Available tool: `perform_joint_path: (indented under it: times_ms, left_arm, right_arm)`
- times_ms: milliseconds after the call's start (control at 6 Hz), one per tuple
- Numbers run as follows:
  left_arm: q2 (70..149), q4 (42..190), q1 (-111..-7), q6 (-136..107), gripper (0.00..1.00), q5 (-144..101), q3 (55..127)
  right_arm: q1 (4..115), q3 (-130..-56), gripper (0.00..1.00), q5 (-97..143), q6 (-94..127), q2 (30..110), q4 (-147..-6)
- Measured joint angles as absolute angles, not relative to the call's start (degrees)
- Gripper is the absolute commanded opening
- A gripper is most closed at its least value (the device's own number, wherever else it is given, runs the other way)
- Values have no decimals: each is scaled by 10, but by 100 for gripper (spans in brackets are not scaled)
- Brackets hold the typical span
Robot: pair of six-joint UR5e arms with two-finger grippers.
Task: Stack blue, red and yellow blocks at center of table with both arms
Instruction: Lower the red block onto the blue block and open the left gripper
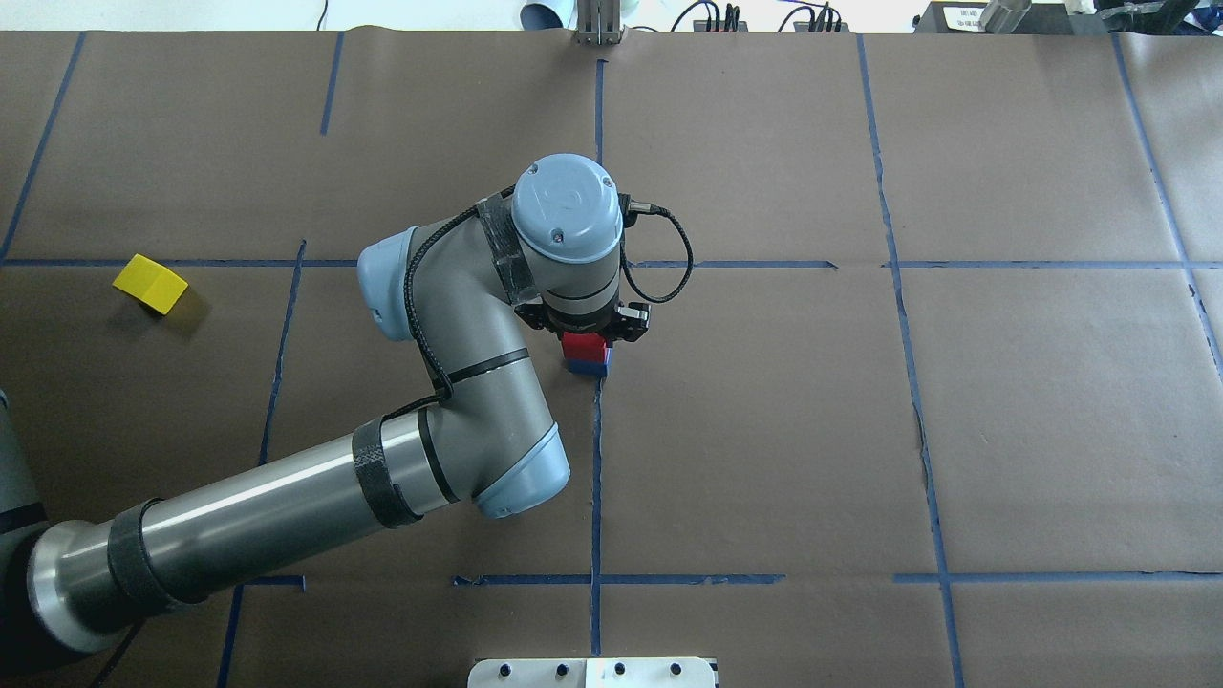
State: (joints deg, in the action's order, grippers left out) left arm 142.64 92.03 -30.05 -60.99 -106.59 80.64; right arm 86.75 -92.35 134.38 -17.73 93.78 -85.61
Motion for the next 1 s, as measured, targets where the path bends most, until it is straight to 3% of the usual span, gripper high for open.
perform_joint_path:
  times_ms: [167, 333, 500, 1000]
  left_arm:
    - [1427, 931, -301, -610, 20, -1066, 801]
    - [1427, 934, -300, -609, 92, -1066, 798]
    - [1425, 934, -299, -609, 100, -1066, 796]
    - [1426, 932, -311, -607, 100, -1068, 809]
  right_arm:
    - [867, -923, 100, 1344, -177, 938, -856]
    - [867, -923, 100, 1344, -177, 938, -856]
    - [867, -923, 100, 1344, -177, 938, -856]
    - [867, -923, 100, 1344, -177, 937, -856]
